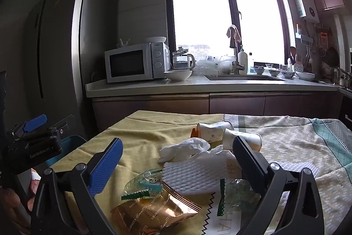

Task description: Collect trash

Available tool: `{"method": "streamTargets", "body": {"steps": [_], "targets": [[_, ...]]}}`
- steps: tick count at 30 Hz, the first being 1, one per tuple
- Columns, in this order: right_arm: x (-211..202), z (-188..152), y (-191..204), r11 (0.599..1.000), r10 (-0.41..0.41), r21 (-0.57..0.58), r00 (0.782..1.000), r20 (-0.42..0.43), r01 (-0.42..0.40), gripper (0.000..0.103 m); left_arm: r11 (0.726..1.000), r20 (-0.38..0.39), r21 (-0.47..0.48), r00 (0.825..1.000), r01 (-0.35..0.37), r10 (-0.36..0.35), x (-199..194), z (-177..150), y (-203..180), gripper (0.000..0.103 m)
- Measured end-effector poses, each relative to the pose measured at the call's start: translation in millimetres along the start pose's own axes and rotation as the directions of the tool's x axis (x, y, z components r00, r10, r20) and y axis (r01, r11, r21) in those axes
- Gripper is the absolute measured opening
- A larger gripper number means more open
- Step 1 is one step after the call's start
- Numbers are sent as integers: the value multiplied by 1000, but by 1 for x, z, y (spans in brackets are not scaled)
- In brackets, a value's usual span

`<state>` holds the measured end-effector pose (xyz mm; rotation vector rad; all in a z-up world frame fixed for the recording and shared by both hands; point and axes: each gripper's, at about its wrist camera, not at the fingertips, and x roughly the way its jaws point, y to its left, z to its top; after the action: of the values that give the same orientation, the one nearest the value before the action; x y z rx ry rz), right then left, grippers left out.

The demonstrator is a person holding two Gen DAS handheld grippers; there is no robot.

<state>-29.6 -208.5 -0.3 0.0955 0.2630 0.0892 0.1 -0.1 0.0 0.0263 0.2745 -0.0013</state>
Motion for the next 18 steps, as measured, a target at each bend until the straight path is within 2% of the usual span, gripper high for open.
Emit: {"method": "streamTargets", "body": {"steps": [2,5,18], "targets": [[-4,2,-8,1000,6,5,1000,-10,-6,97,1000,5,-8,1000,3,-3,0,0,0,98],[3,-1,8,999,-20,-27,1000,-23,19,97,1000,20,-18,1000,8,-7,-1,0,1,98],[8,-6,9,999,-24,-27,999,-22,23,97,1000,22,-22,1000,8,-7,-6,3,2,98]]}}
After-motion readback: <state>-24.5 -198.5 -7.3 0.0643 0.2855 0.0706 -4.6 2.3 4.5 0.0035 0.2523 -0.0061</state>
